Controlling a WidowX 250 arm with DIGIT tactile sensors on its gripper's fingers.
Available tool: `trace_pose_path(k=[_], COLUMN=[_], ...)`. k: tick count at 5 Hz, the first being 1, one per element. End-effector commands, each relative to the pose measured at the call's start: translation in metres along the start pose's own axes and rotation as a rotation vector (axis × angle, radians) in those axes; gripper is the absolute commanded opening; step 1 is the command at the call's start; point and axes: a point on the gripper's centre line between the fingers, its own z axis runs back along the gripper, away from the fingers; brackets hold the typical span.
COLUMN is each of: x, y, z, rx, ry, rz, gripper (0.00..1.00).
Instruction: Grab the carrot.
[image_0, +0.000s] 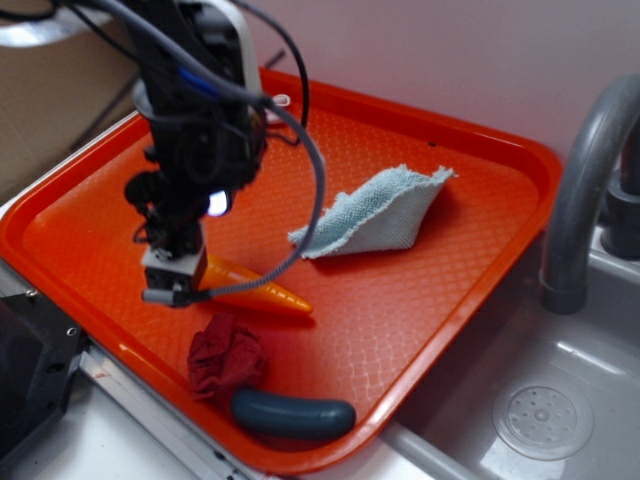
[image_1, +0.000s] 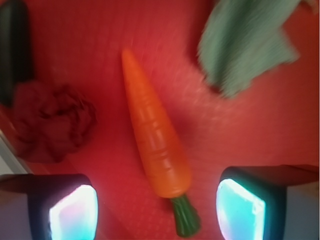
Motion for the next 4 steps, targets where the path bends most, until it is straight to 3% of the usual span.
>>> trace_pose_path(k=[1, 3, 4], x=[0.004, 0.017, 0.017], y=[-0.006, -0.014, -0.014], z=[-0.03, -0.05, -0.052], rx=[0.021, 0.03, 0.048], ry=[0.089, 0.145, 0.146], rz=[-0.053, -0.102, -0.098], gripper=[1.0, 1.0, 0.0])
